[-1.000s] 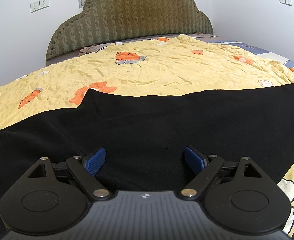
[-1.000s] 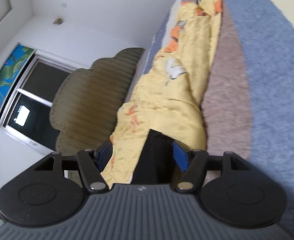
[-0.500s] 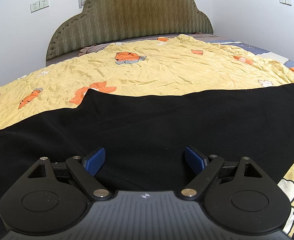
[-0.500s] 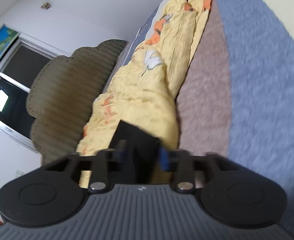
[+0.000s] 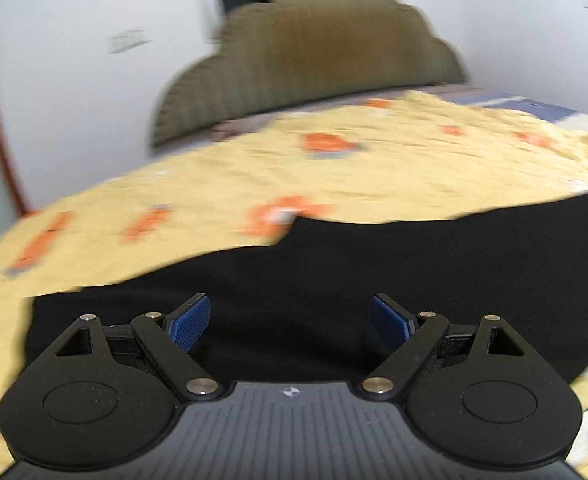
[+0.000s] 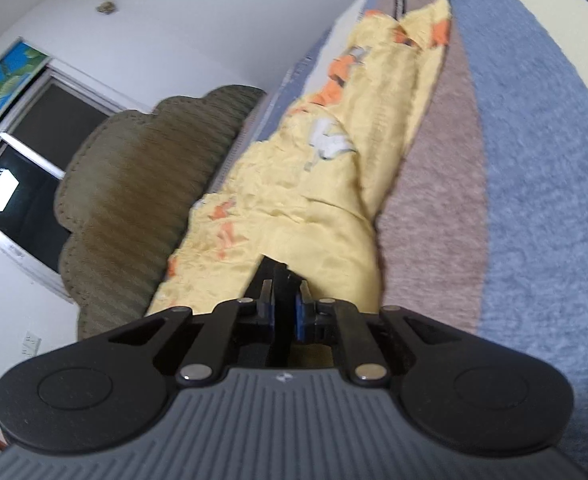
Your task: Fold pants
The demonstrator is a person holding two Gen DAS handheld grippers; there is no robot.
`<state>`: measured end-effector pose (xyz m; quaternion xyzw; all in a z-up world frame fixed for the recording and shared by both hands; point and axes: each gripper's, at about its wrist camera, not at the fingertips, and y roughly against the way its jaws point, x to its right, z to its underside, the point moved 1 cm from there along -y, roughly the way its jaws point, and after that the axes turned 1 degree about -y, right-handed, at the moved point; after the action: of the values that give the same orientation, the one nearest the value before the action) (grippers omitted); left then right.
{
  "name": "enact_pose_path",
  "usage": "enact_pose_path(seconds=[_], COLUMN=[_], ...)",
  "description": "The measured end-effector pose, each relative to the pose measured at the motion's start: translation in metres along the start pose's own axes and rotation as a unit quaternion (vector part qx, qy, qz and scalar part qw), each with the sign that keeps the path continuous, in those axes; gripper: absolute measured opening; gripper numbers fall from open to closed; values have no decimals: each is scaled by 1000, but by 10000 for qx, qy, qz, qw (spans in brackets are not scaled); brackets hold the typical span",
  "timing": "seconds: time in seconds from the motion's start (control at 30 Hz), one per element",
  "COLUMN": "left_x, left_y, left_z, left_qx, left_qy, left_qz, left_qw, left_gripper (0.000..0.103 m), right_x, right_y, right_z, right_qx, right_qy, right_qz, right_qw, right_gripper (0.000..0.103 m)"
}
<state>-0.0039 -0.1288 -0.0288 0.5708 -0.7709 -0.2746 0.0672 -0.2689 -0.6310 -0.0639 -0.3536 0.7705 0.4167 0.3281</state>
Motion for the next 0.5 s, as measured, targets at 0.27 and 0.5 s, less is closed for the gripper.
enact_pose_path(seconds=[0.27, 0.5], left_x=[-141, -175], left_y=[-10, -11], left_z=[29, 45], left_qx=[-785, -845], left_qy=[1032, 1262], left_qz=[-1152, -1124], left_qw=[9848, 9820], left_gripper=[88, 90], right_x=[-10, -162], right_y=[23, -15], right_z=[14, 98], right_qx=[944, -611], right_qy=[564, 3089], right_qz=[1064, -843], right_qw=[9882, 9454], right_gripper=[30, 45])
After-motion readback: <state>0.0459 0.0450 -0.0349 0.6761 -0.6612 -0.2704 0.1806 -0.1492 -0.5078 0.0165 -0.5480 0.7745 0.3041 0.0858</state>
